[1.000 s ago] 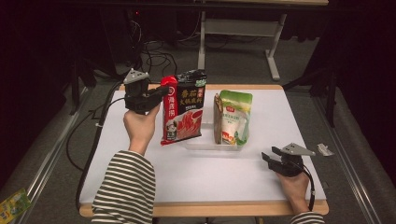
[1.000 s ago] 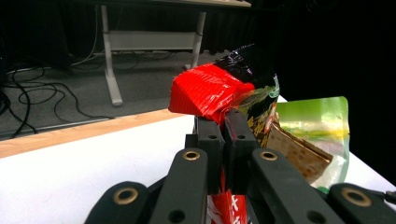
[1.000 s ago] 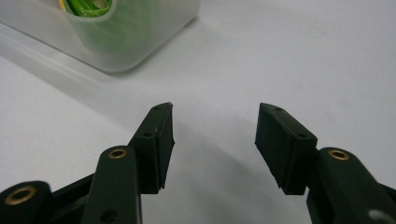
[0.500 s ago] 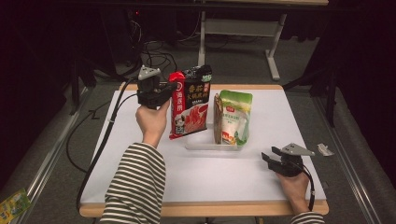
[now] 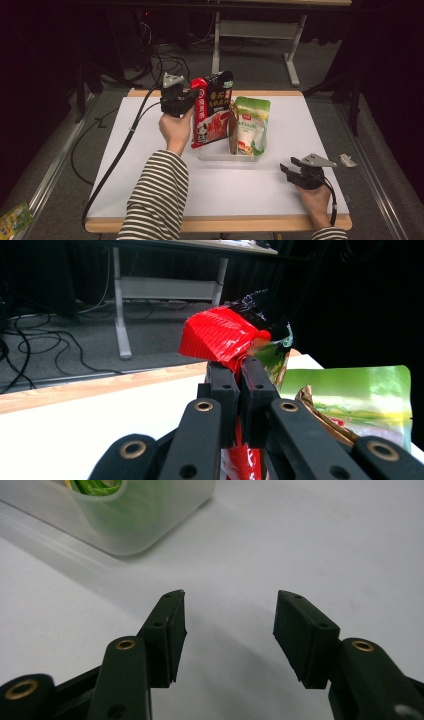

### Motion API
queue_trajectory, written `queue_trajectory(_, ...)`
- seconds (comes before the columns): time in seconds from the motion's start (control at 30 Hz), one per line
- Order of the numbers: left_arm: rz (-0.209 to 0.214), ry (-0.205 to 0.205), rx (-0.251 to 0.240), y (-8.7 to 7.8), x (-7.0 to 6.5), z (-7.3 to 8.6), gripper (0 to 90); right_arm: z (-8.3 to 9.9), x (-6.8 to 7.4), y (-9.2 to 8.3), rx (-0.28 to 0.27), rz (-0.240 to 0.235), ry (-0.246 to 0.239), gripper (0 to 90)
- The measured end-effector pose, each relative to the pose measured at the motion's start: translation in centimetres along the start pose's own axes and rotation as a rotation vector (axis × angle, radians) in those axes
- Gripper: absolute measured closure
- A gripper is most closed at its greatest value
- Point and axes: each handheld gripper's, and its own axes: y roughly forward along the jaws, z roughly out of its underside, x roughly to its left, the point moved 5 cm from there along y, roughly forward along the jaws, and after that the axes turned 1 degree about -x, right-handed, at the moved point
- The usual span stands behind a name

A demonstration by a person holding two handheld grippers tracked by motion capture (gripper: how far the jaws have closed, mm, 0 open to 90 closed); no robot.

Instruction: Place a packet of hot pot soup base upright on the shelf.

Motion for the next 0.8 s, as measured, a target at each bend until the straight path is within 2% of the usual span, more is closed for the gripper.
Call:
queue_trajectory(0.2, -0.005, 0.018, -0.037, 0.9, -0.7, 0.5, 86.9, 0.0, 0.0, 0.0, 0.0, 0.001, 0.007, 47.4)
queue_trajectory(0.33, 0.012, 0.033, -0.042, 1.0, -1.3, 0.8, 86.0, 0.0, 0.0, 0.0, -0.002, 0.002, 0.003, 47.4)
queue_trajectory(0.6, 0.053, 0.069, -0.017, 1.1, -2.1, 1.3, 84.1, 0.0, 0.1, 0.0, -0.001, 0.005, -0.005, 47.4)
queue_trajectory(0.73, 0.081, 0.069, 0.026, 1.2, -2.3, 1.7, 83.1, 0.0, 0.1, 0.0, -0.002, 0.005, -0.007, 47.4)
queue_trajectory(0.8, 0.073, 0.081, 0.048, 1.3, -2.2, 2.1, 83.4, 0.0, 0.1, 0.0, -0.002, 0.004, -0.004, 47.3)
